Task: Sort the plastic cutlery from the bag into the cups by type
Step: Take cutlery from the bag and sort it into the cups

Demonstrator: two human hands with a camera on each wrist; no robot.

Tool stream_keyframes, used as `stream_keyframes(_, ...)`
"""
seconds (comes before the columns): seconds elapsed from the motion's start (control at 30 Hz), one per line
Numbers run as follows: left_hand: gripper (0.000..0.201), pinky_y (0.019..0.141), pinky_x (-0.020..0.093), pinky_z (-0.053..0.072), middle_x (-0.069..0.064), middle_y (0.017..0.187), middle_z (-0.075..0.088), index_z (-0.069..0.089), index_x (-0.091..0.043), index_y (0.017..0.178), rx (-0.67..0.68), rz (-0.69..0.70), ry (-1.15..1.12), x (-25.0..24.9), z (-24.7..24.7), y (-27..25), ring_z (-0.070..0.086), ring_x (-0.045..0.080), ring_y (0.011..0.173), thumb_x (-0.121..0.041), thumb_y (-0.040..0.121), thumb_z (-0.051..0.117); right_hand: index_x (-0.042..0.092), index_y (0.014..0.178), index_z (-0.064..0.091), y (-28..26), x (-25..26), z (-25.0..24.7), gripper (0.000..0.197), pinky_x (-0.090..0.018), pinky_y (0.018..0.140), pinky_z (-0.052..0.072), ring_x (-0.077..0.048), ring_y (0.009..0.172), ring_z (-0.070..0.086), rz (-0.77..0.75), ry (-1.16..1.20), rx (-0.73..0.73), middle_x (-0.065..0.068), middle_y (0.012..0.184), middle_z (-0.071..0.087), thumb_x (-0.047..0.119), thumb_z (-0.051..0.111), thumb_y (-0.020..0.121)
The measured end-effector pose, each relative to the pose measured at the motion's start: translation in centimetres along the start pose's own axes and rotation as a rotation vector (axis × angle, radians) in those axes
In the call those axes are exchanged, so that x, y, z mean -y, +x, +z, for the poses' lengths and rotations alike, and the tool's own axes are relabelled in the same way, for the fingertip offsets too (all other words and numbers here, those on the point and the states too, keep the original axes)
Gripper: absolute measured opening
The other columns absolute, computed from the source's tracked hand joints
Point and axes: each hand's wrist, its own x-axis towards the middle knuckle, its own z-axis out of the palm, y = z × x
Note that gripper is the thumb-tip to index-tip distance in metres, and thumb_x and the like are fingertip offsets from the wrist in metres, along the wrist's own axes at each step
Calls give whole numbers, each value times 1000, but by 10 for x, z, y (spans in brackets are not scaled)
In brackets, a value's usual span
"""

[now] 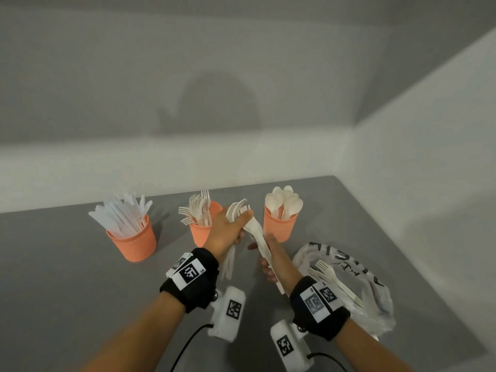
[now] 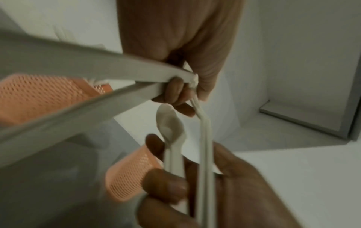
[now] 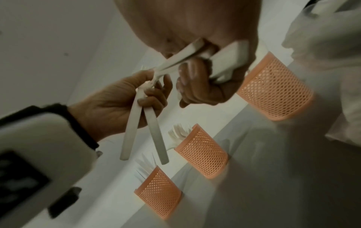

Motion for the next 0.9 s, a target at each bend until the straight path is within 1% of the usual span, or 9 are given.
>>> stream_keyframes(0.17,18,50,22,38,4,51,46,59,-8,69,52,-133,-207,2,15,-9,41,13,48,-12,86,61,26,78,58,8,4,5,40,-17,39,22,-5,39,27,11,-13,-45,7,52,35,44,28,98)
stream_keyframes(0.23,22,46,20,35,5,55,48,58,-9,68,-8,-125,-217,-1,17,-11,41,16,52,-17,89,58,21,85,55,8,5,4,34,-18,40,25,-6,43,32,-23,-34,-64,5,57,39,39,29,99)
stream_keyframes(0.33,30,59,29,45,0,51,53,52,-11,67,-131,-135,-341,-8,9,-9,50,18,53,-25,94,50,18,89,52,9,4,-3,27,-16,46,32,-8,56,41,-135,-68,-131,2,66,45,30,32,101)
stream_keyframes(0.43,28,58,31,48,-1,44,45,46,-13,70,-198,-163,-440,-6,-4,-5,49,17,42,-26,94,52,15,85,53,14,-3,-8,21,-19,56,33,-9,58,42,-199,-54,-214,4,61,44,24,40,98)
stream_keyframes(0.53,31,43,24,38,-1,43,37,45,-15,63,-198,-115,-138,2,-9,-5,34,13,35,-27,85,65,15,80,54,16,-10,-9,19,-28,64,36,-9,57,46,-250,-24,-235,4,57,50,24,47,95)
stream_keyframes(0.63,29,41,22,32,-2,45,45,54,-15,64,-125,-99,39,7,1,-12,35,10,36,-33,79,71,18,80,53,14,-11,-6,20,-26,65,36,-4,56,50,-278,-94,-188,4,59,56,29,48,95)
stream_keyframes(0.7,25,40,20,32,-10,43,49,56,-15,65,-136,-92,88,9,9,-13,39,4,34,-30,77,72,17,86,56,13,-10,-3,20,-26,64,38,-8,60,54,-290,-108,-146,2,62,60,33,48,94)
stream_keyframes(0.83,10,49,26,39,-2,56,52,59,-8,72,-204,-56,250,17,11,-6,48,14,52,-13,79,64,16,93,56,9,-8,-3,23,-16,42,32,-4,40,41,-242,-34,-116,-1,61,59,31,40,98)
stream_keyframes(0.9,7,57,32,42,1,63,54,60,-5,82,-216,-53,305,20,8,-6,49,18,59,-11,80,59,15,94,56,7,-8,-6,24,-17,39,32,-8,40,38,-209,1,-108,-3,60,57,27,36,100)
